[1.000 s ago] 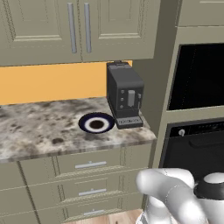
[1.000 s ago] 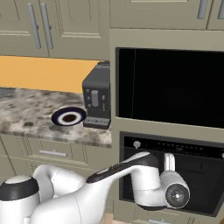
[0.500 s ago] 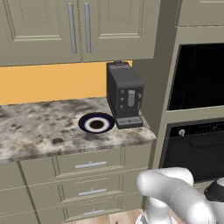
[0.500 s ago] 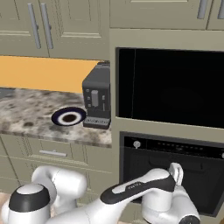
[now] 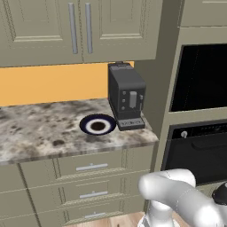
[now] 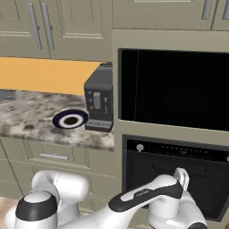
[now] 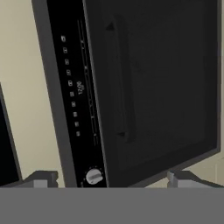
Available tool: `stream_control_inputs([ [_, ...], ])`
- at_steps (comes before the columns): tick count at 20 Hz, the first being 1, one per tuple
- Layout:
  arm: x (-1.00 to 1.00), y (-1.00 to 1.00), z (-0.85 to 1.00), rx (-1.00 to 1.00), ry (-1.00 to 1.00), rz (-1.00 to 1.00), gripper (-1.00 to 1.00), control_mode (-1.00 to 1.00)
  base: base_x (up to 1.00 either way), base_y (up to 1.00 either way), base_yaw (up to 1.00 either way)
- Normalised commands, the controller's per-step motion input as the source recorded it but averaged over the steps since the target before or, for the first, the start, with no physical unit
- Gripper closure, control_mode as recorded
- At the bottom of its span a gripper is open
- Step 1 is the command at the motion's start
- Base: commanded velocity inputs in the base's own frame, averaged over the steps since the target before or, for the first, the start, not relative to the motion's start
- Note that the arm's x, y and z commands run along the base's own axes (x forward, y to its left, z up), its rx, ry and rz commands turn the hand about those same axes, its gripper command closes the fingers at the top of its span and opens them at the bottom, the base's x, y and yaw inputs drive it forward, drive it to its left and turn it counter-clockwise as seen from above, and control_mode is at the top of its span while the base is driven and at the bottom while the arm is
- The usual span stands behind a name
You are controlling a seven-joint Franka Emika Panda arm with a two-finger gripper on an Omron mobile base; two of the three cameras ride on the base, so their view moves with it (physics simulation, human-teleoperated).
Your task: Take the fish from the oven and place it on the plate on the counter.
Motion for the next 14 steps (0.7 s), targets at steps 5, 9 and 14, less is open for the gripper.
stream_control_inputs([
  [5,0.00,0.00,-0.16,0.00,-0.05,0.00,-1.00,-1.00,0.00,0.00,0.00],
  [9,0.01,0.00,-0.07,0.00,-0.07,0.00,-1.00,-1.00,0.00,0.00,0.00],
  [14,0.10,0.00,-0.02,0.00,-0.08,0.01,-1.00,-1.00,0.00,0.00,0.00],
])
